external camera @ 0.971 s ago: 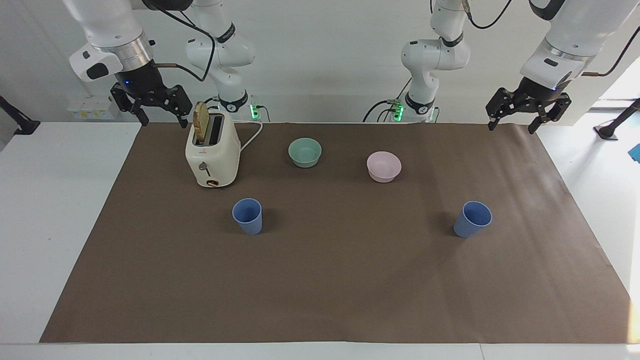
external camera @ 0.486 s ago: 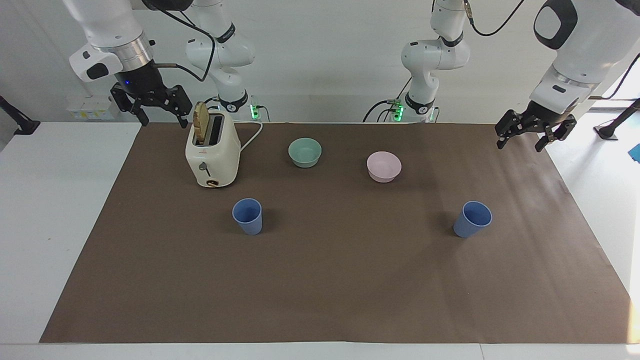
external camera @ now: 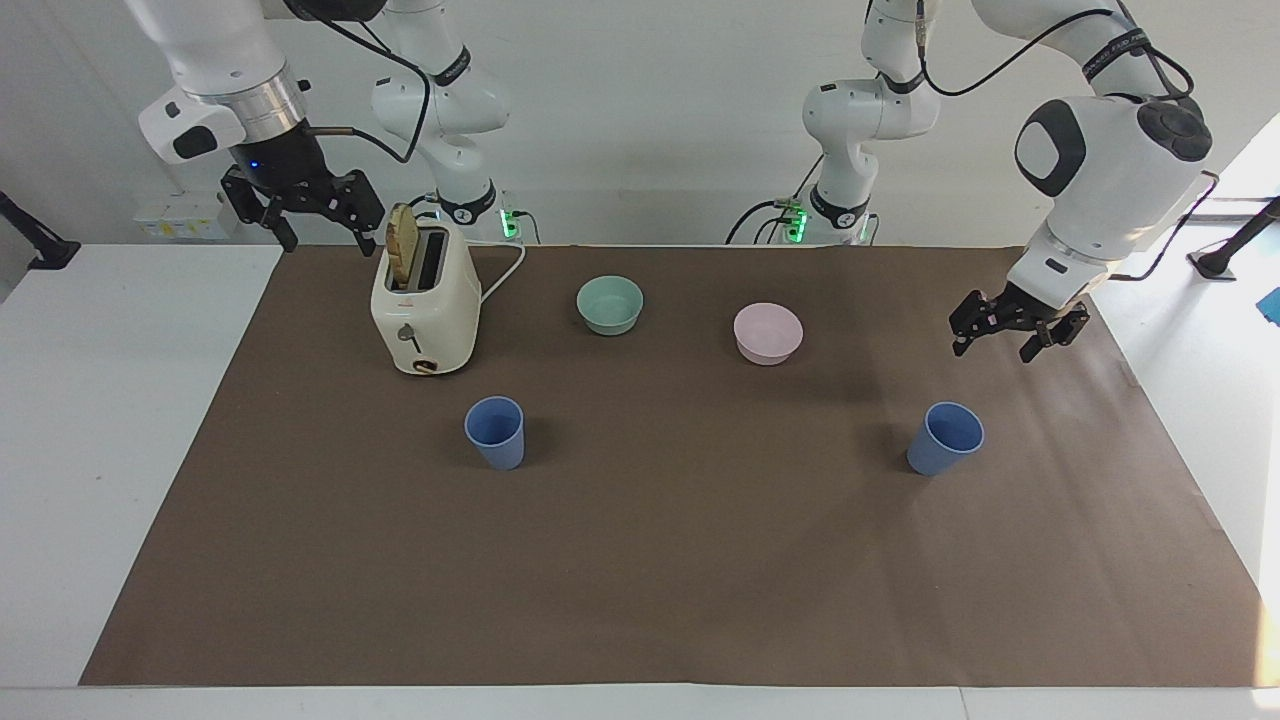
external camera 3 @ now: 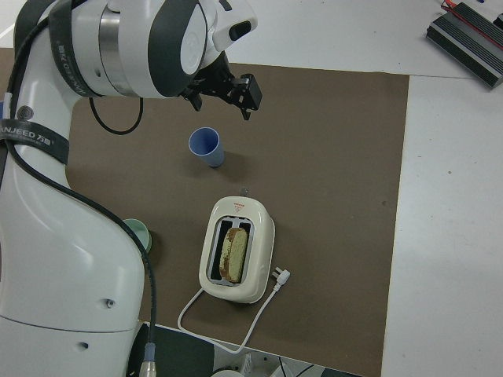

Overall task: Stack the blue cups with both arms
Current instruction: 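Reach the left gripper to the nearer blue cup and grasp it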

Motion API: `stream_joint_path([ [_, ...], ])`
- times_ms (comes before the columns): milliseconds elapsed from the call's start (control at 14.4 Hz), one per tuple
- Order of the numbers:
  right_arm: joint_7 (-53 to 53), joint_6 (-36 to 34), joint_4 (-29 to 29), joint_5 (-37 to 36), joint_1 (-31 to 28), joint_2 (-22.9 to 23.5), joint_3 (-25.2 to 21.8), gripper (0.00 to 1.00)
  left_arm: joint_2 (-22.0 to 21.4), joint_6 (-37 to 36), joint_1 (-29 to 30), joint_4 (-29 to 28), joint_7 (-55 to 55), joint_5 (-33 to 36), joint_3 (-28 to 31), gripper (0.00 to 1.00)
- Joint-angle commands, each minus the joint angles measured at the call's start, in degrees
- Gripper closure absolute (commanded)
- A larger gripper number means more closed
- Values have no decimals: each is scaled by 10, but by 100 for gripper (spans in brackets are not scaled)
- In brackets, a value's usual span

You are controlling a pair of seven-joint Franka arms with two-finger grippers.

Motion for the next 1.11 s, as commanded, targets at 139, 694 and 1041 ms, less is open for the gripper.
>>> stream_joint_path([
  [139, 6, 3, -3, 7, -7, -4, 3, 0, 44, 67, 14, -16, 10, -22, -4, 0],
  [694, 6, 3, -3, 7, -7, -4, 3, 0, 82, 113, 15, -11, 8, -22, -5, 0],
  [1041, 6, 2, -3, 7, -7, -4, 3, 0, 114, 156, 13, -9, 7, -22, -5, 0],
])
